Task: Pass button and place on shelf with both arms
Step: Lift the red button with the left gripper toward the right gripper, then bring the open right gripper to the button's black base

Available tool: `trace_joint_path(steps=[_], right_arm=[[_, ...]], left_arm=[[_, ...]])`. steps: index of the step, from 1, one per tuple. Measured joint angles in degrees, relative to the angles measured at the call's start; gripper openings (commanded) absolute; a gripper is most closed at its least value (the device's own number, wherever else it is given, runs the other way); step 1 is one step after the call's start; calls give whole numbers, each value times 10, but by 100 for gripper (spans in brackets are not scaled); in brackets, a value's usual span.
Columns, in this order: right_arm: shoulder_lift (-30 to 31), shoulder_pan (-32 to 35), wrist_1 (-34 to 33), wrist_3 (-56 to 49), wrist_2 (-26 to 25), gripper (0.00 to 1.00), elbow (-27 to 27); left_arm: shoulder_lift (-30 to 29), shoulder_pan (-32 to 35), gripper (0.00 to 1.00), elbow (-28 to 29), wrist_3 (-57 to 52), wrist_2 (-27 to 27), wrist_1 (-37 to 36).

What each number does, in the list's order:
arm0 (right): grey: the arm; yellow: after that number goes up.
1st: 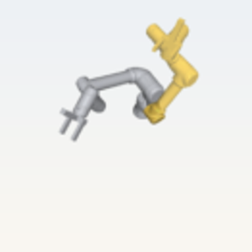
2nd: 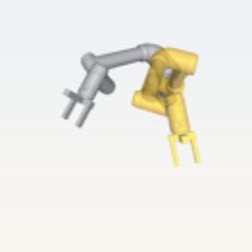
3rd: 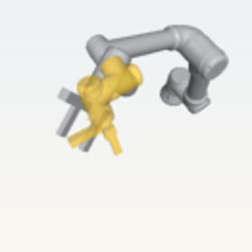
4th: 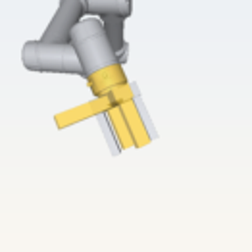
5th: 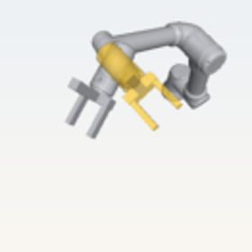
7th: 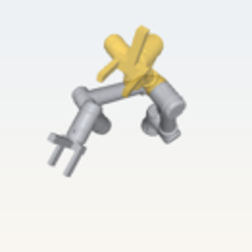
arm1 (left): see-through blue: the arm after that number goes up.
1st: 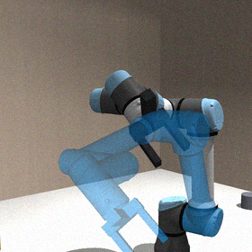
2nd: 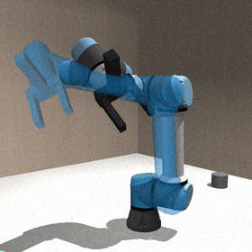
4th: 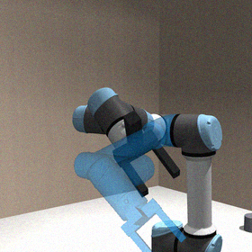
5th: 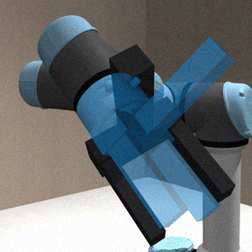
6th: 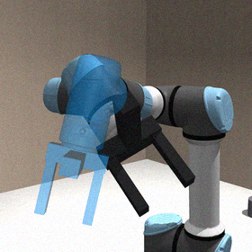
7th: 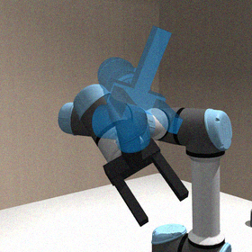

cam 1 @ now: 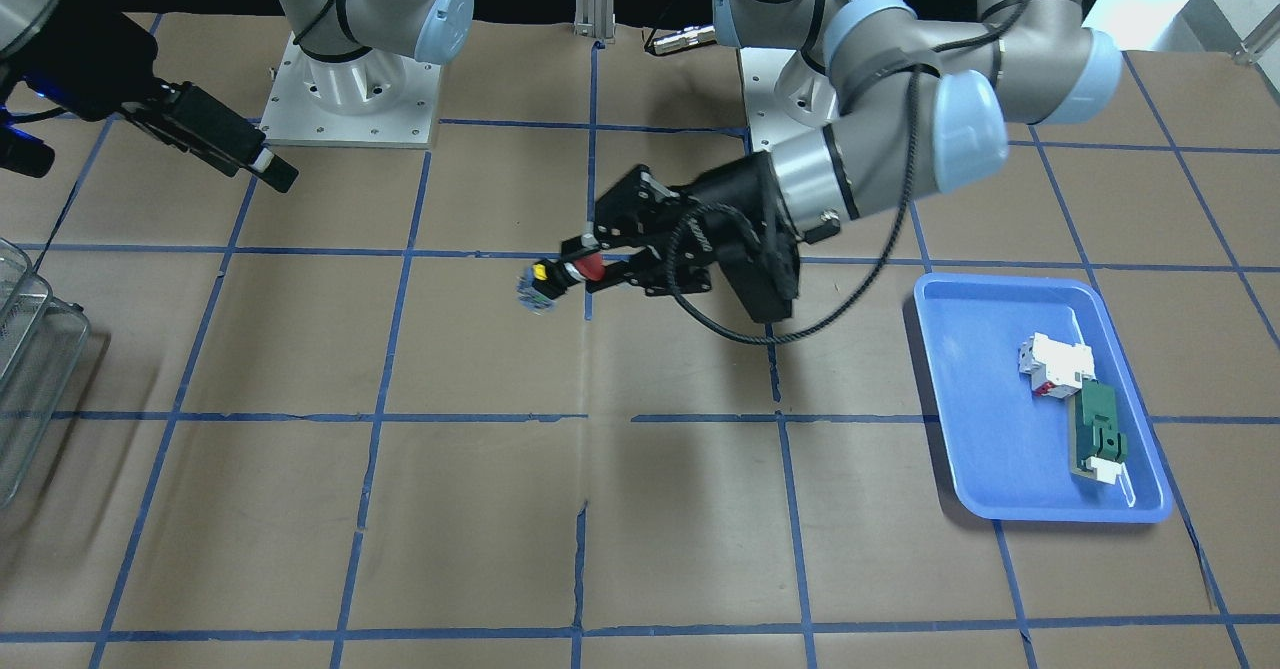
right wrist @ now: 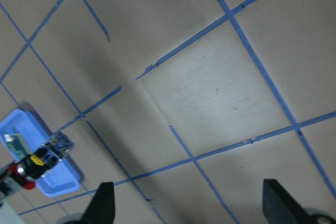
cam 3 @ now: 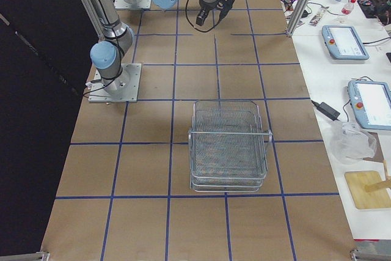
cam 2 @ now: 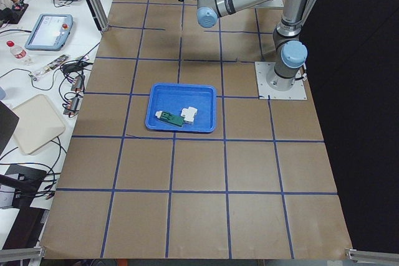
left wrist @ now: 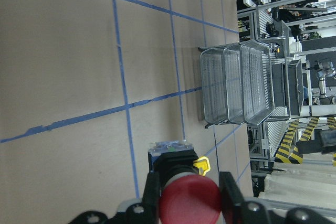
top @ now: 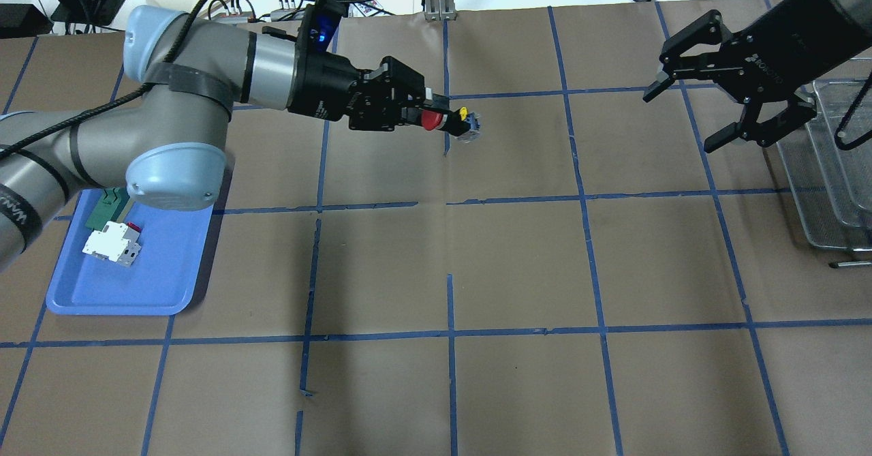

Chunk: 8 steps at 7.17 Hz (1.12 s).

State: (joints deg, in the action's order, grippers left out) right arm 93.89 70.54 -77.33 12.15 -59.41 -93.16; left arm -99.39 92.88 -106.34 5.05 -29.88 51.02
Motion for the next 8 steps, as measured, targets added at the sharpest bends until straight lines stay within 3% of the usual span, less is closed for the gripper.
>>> trace_joint_path(steps=[3,6,8], right_arm=[[-14,-13,15,147,155,100,-1],[-26,-22,62,200,224,100,-20],[-26,-29,69,224,242,100,-43]], left_arm=[[-9,59,0,0,110,4,-134],[-11,71,0,4,154,25,-151],[-17,70,0,5,161,47,-152]])
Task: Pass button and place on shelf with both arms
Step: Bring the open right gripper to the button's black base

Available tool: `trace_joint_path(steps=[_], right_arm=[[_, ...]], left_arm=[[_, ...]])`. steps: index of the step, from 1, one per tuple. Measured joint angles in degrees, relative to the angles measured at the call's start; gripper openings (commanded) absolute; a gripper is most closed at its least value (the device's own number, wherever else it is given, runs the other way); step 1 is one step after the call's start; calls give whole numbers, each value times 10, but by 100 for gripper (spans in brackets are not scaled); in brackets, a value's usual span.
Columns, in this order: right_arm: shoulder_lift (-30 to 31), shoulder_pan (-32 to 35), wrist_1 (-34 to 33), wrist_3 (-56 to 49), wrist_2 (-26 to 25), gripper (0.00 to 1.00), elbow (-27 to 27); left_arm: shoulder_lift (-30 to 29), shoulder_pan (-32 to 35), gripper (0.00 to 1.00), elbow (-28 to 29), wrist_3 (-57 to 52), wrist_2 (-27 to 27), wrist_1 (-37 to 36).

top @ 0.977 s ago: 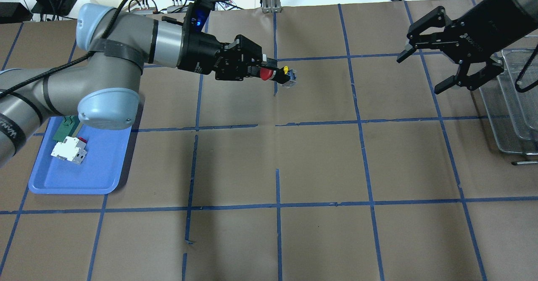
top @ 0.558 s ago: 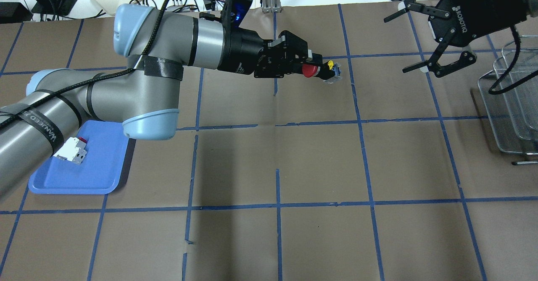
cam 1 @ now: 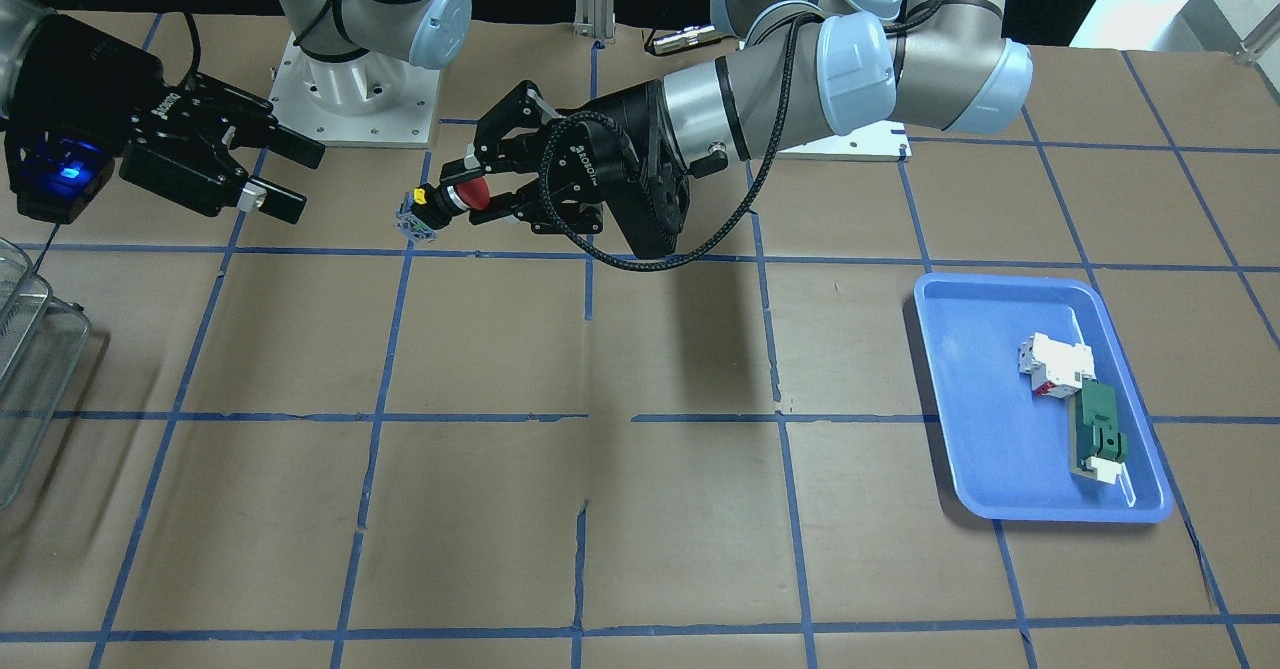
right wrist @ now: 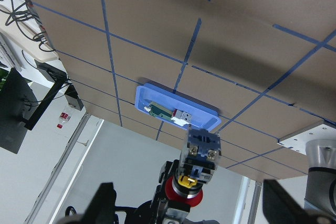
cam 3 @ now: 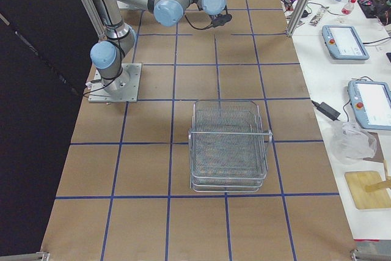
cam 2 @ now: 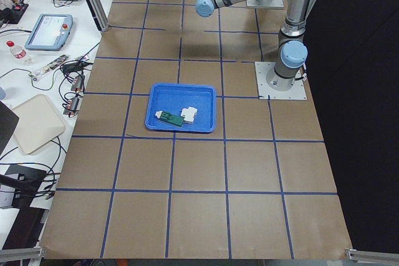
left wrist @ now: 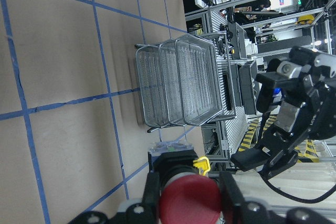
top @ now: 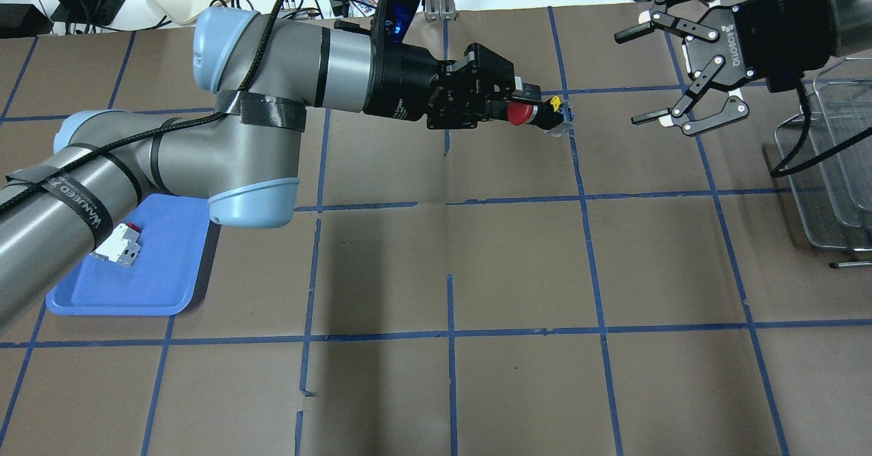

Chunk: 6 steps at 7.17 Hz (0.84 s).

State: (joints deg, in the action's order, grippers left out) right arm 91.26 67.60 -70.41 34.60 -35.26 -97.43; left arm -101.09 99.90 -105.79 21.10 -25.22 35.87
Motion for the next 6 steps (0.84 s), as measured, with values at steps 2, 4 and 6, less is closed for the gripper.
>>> trace_joint_path(steps=[2,4,6], right_arm=[[9,0,-4,-1,4,100,-35],[19,4,-5,-3,4,100,-48],[18,9,-9,1,10,100,-58]], left_arm=[[-6,-2,0,0,8,9,0],[-12,-2,0,-1,13,22,0],[-14,-2,0,0,13,24,0]])
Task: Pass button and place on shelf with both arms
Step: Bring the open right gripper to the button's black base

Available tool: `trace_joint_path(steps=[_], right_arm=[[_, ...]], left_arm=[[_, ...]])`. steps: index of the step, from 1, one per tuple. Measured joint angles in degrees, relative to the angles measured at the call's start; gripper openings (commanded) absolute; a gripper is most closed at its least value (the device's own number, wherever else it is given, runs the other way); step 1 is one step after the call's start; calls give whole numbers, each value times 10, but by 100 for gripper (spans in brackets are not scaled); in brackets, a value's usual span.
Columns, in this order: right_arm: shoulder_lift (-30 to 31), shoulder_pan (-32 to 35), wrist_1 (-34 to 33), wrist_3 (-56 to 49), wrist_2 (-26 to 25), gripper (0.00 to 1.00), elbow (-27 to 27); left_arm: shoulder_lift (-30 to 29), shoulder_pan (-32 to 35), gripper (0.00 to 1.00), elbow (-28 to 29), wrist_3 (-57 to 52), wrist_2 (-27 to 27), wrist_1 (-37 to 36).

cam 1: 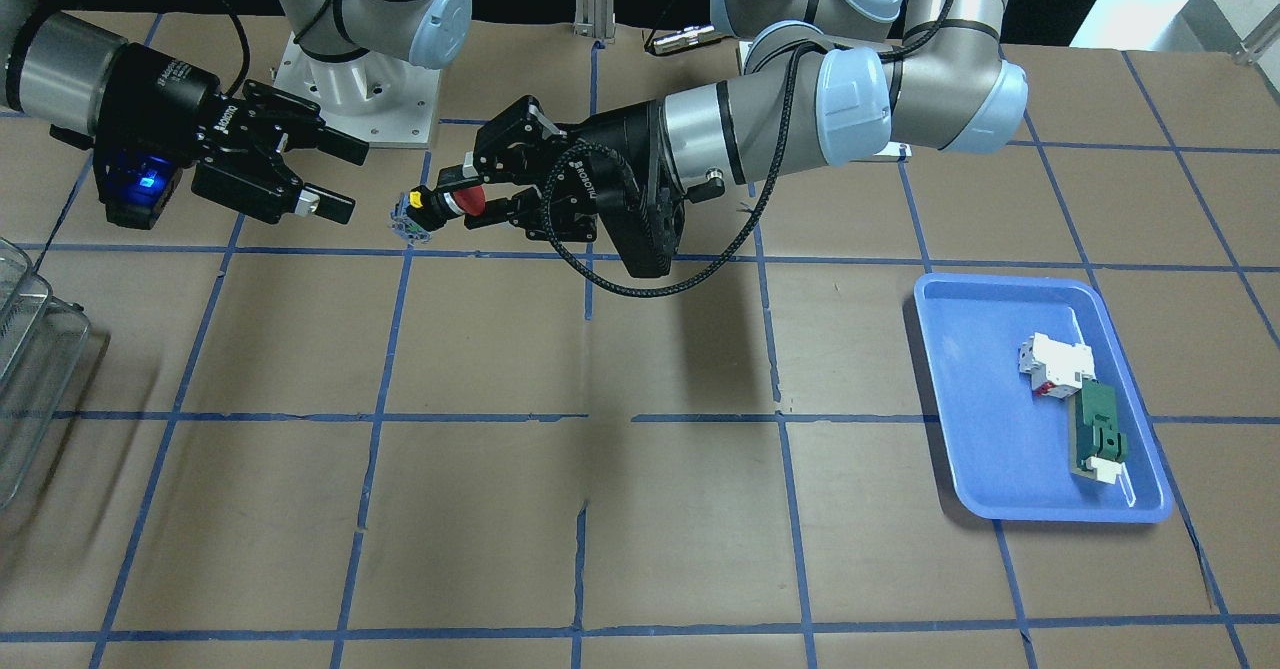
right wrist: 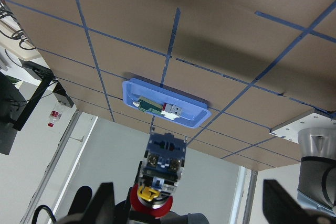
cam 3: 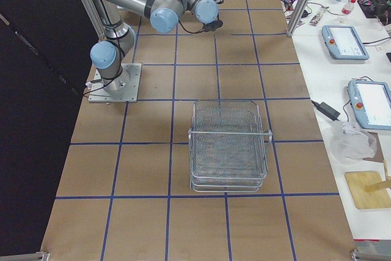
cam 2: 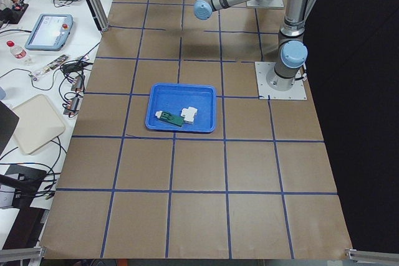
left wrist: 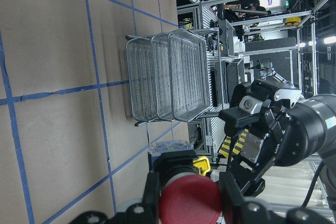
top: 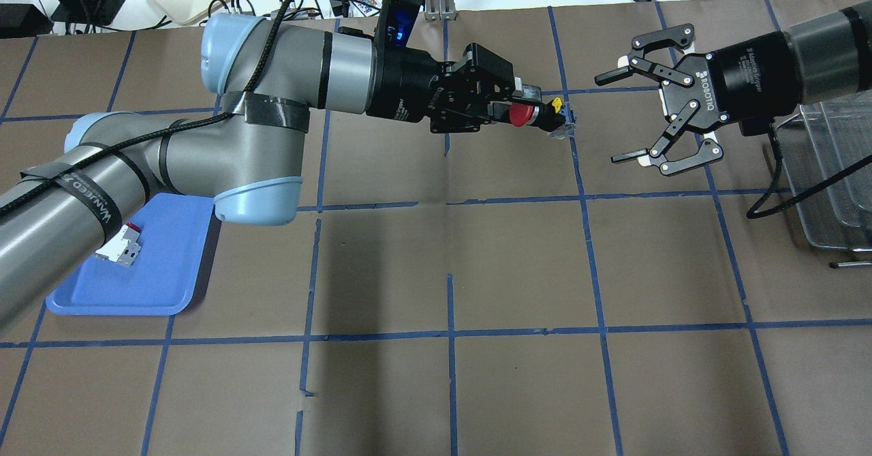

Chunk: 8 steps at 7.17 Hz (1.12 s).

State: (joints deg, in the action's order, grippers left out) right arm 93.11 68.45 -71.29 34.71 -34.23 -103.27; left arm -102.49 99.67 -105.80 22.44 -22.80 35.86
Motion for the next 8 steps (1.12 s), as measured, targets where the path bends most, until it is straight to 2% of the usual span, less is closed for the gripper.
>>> trace_joint_path(steps=[5,8], right_arm=[[-13,10,-85,91,24,100,-5],[-19,15,-101,122,24,100,-22]], left_arm=[[3,3,0,0,1,0,0],[3,3,0,1,1,0,0]])
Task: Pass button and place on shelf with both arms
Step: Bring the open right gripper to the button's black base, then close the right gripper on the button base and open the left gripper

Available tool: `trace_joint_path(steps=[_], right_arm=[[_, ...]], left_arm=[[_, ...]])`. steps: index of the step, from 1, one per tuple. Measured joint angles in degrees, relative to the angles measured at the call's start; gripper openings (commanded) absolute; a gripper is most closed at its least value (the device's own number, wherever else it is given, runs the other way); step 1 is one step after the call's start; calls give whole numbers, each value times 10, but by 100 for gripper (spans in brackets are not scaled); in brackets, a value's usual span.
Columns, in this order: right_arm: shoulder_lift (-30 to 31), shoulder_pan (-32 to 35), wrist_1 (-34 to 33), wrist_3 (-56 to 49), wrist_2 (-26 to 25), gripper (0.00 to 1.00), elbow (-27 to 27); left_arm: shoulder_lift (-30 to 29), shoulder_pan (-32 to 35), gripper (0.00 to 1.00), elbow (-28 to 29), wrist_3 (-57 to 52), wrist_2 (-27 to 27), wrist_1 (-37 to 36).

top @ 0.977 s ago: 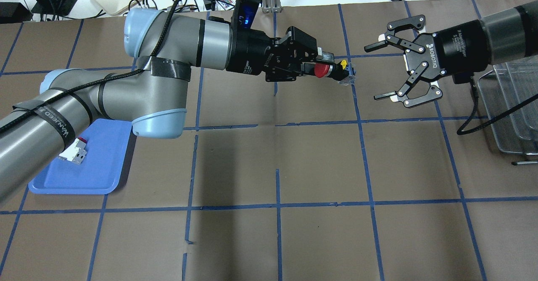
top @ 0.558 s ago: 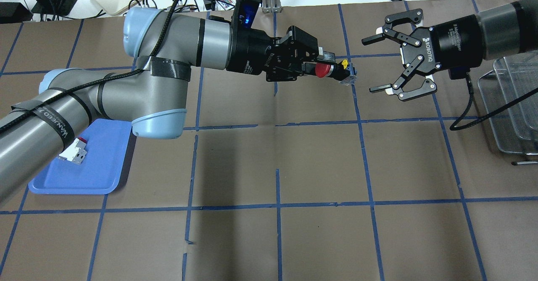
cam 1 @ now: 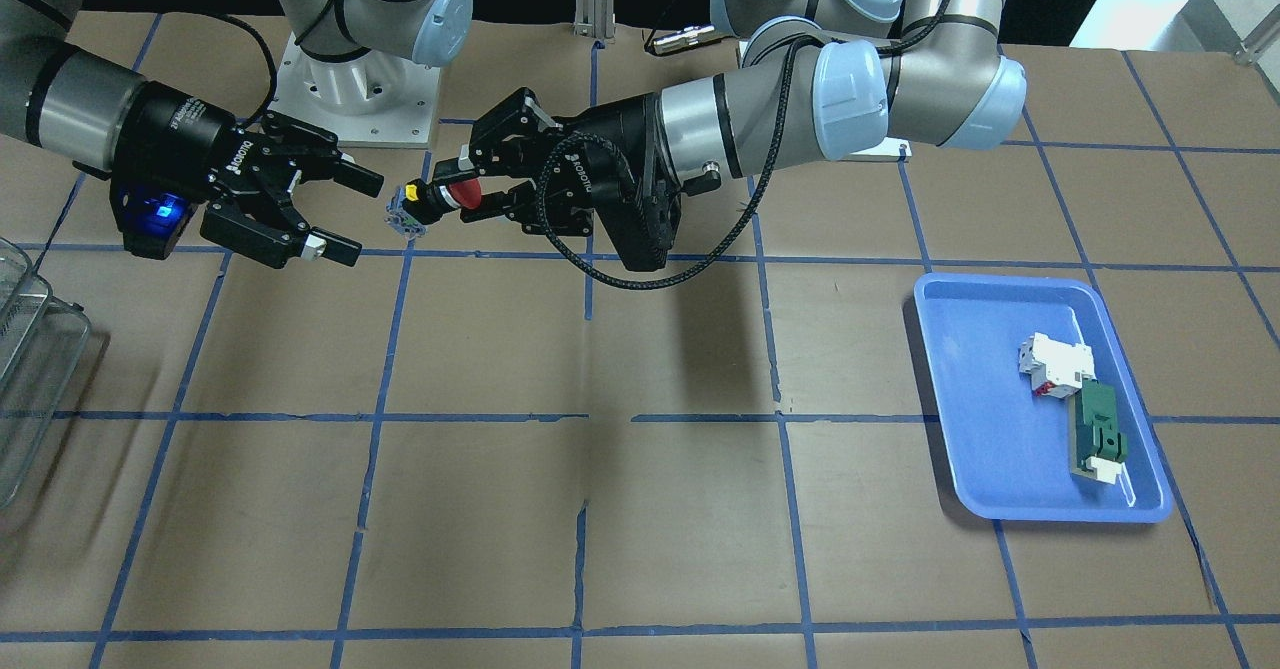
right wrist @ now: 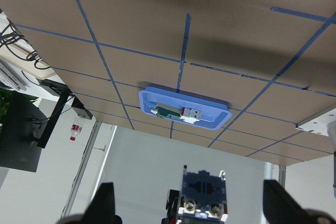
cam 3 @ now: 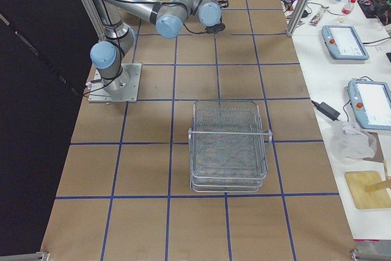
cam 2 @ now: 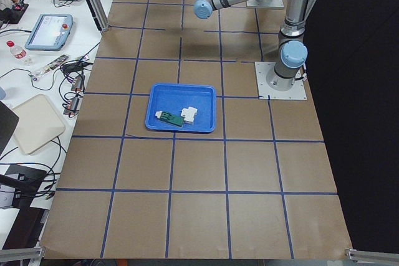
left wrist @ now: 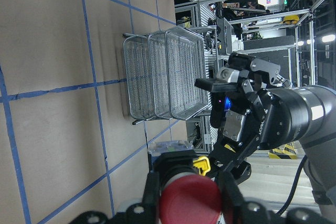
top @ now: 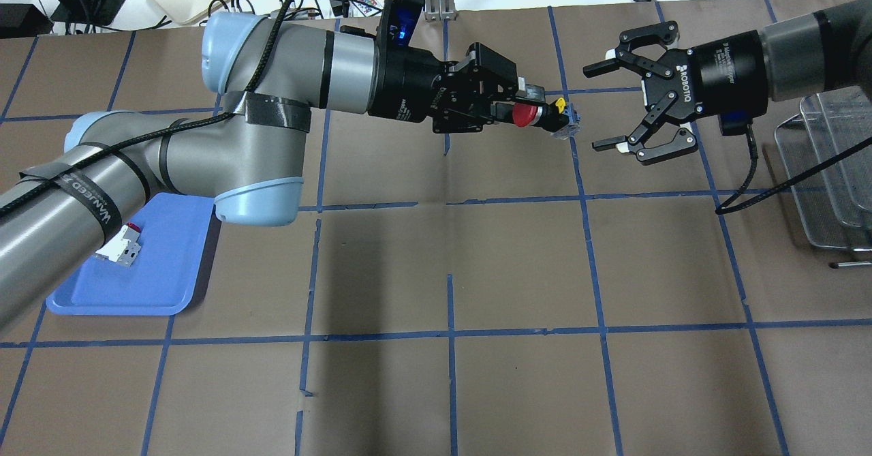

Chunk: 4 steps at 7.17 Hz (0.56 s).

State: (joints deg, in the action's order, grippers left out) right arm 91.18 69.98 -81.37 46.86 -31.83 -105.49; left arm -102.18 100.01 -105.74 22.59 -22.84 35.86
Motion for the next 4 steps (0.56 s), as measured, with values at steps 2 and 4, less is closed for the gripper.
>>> trace_joint_path(steps=[2,4], right_arm=[[0,6,-26,35,-1,100,-3],[-1,35,-52,66,0,100,-4]], left_arm=[[0,0,0,1,0,0,0],[0,-1,0,1,0,0,0]])
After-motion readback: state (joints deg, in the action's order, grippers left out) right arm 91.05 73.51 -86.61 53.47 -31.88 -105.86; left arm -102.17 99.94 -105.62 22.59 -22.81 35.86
